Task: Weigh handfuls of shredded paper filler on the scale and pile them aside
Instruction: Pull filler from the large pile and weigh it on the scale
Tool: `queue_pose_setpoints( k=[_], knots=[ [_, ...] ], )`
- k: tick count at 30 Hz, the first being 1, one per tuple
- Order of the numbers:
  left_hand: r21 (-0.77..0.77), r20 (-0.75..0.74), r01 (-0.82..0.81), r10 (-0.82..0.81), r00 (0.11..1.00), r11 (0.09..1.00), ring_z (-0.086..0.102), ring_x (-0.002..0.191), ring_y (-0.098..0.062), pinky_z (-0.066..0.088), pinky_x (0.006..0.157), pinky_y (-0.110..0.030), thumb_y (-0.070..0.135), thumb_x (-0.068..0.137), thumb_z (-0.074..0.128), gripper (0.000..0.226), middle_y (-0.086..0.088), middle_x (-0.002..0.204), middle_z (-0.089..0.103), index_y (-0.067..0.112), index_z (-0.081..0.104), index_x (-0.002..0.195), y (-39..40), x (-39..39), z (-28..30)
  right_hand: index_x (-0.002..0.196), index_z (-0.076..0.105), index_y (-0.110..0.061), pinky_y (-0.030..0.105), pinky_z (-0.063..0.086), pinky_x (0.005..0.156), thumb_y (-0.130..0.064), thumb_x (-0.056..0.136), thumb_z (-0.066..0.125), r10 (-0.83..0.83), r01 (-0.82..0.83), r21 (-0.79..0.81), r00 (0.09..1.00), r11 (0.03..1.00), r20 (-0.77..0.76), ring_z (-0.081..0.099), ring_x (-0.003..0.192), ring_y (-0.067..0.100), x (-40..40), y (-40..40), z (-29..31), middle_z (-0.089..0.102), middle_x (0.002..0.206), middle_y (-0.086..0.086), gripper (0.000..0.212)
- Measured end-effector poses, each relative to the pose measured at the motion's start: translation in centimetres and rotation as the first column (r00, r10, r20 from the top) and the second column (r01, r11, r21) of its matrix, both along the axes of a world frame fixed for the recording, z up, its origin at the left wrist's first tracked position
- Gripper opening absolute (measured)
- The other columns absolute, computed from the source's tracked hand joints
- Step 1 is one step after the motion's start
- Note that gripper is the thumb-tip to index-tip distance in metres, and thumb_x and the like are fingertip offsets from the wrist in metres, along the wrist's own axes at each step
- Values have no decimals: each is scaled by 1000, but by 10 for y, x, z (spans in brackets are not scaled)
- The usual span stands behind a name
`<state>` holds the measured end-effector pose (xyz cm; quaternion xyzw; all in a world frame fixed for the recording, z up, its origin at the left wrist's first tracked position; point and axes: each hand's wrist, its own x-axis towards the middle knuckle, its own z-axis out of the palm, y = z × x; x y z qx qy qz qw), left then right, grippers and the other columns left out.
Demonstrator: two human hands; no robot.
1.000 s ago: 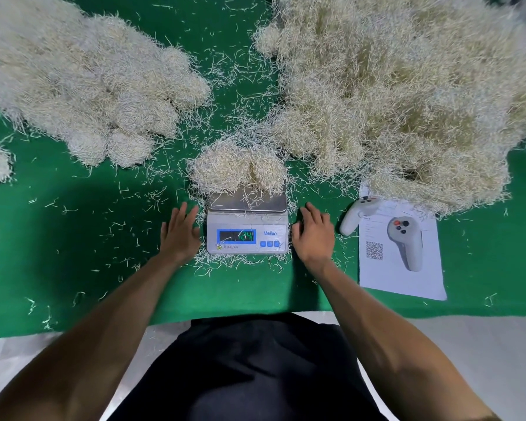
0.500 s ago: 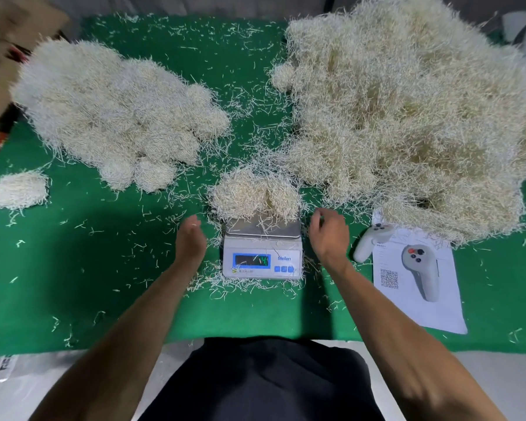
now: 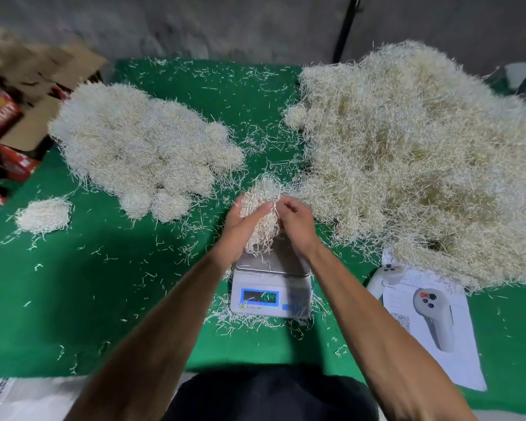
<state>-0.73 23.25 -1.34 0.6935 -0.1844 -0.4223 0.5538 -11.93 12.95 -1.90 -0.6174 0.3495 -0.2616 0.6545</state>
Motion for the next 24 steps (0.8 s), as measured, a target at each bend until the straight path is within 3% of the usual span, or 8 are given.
queue_pose_setpoints(
  k=[2, 4, 8, 12, 15, 18, 21, 24],
  knots=[
    [69, -69, -71, 76, 995, 995, 33, 143, -24, 30, 110, -42, 62, 75, 80, 110, -7, 165, 23, 32, 15, 160, -7, 7, 5, 92, 69, -13, 19, 50, 60, -21, 102, 60, 40, -40, 1, 998, 999, -54, 54, 62, 9, 2, -17, 11, 64, 74, -7, 15],
    [142, -100, -111, 125, 987, 984, 31, 146, -32, 29, 114, -53, 57, 77, 79, 110, -10, 165, 20, 28, 13, 160, -9, 15, 6, 98, 67, -10, 21, 49, 61, -20, 103, 60, -13, 20, 148, 999, 989, -44, 54, 62, 11, 1, -41, 18, 62, 70, -5, 13],
    [173, -116, -87, 108, 987, 981, 37, 142, -33, 31, 115, -56, 77, 61, 72, 123, -8, 165, 23, 25, 20, 160, 3, 33, 0, 98, 59, -3, 31, 56, 64, -9, 107, 50, -303, 289, 384, 953, 877, -25, 61, 54, 13, 0, -98, 34, 61, 82, 10, 14],
    [187, -142, -214, 242, 960, 959, 50, 128, -31, 40, 109, -49, 58, 86, 67, 89, -16, 160, 33, 11, 34, 154, 10, 50, -9, 104, 62, 2, 30, 63, 77, -7, 107, 50, -509, 498, 314, 859, 809, -53, 78, 78, 19, -7, -154, 48, 67, 103, 18, 16],
    [196, -170, -303, 337, 926, 932, 49, 133, -36, 44, 108, -49, 46, 91, 67, 78, -18, 158, 35, 9, 38, 152, 13, 57, -14, 116, 58, 0, 26, 62, 75, -9, 107, 49, -624, 597, 285, 782, 750, 5, 77, 81, 17, -12, -181, 57, 69, 103, 15, 15],
    [214, -163, -340, 377, 912, 916, 47, 134, -36, 48, 103, -45, 42, 92, 67, 77, -20, 158, 36, 5, 37, 152, 13, 57, -18, 113, 60, -2, 25, 58, 83, -13, 109, 45, -634, 622, 146, 772, 769, 49, 65, 81, 11, -13, -195, 58, 65, 98, 8, 19],
    [194, -205, -362, 399, 894, 912, 48, 131, -38, 52, 84, -39, 41, 96, 62, 71, -21, 158, 33, 6, 36, 152, 12, 55, -18, 122, 57, 0, 31, 50, 94, -17, 110, 40, -537, 510, -185, 831, 840, -147, 57, 91, 12, -17, -195, 46, 60, 113, 10, 27],
    [166, -242, -307, 341, 909, 937, 46, 134, -38, 51, 80, -37, 45, 98, 58, 67, -21, 161, 28, 12, 37, 153, 1, 55, -15, 145, 51, -13, 45, 55, 102, -24, 106, 52, -175, 3, -439, 920, 898, -352, 65, 113, 23, -13, -161, 38, 54, 148, 11, 40]
  ],
)
